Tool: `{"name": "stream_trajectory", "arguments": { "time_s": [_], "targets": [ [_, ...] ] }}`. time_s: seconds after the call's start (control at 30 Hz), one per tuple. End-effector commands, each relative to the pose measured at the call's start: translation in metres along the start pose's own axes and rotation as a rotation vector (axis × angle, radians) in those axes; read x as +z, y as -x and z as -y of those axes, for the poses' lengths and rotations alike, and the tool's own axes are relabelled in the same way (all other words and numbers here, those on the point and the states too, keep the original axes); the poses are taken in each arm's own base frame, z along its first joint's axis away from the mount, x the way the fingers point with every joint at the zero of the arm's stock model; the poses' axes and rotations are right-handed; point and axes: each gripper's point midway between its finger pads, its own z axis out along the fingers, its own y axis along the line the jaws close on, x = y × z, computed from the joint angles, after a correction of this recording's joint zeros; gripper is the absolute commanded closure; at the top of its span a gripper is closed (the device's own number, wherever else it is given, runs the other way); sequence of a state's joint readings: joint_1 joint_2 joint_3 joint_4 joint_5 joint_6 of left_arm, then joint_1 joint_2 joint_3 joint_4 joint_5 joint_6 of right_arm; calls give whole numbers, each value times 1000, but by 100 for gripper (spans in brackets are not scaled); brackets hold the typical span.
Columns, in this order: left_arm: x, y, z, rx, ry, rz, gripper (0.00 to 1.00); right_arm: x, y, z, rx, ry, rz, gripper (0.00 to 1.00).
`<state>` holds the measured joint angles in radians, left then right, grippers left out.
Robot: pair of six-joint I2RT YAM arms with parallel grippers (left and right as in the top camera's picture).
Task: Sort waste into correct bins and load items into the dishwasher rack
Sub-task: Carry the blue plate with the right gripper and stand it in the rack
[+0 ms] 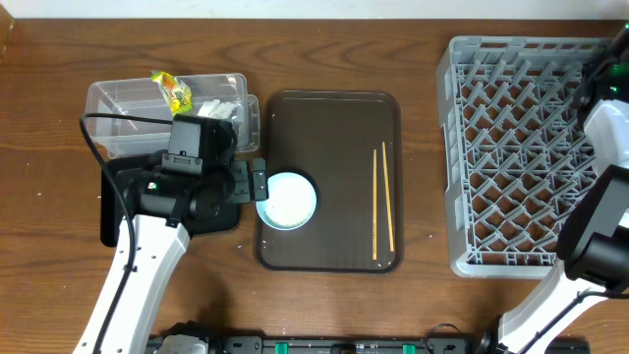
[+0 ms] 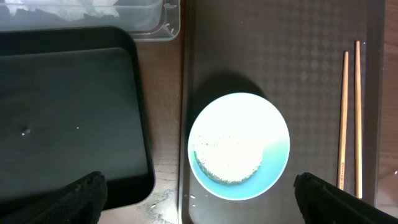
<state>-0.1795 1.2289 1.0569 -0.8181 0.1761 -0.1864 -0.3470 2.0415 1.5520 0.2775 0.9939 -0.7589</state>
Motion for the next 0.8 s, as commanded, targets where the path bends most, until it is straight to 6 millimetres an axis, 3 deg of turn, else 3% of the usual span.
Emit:
{"name": "stream_trajectory", "arguments": {
  "time_s": [0.0,0.07,0.2,0.27,0.33,0.43,0.67,0.77],
  "targets": [
    [2,-2,-3,-16,12,-5,1,-14,0,-23,-39,25,-12,93],
    [2,-2,-3,-16,11,-5,1,-22,-2,-29,-52,28,-29,80],
    [2,-2,-3,-16,12,-5,1,-34,-6,-41,-55,56,-46,65],
    [2,-2,-3,-16,11,-6,1,-36,-8,-44,-60,58,-54,49],
    [2,-2,-3,-16,12,-6,1,-37,-10,-40,-60,34,-71,26],
    [2,-2,-3,-16,12,-5,1,-37,-11,-28,-31,-21,-90,9],
    [2,-2,-3,-16,12,-5,1,-48,3,-5,13,-37,-66,3],
    [2,-2,-3,-16,11,-5,1,-64,16,-14,-24,81,-3,2]
  ]
}}
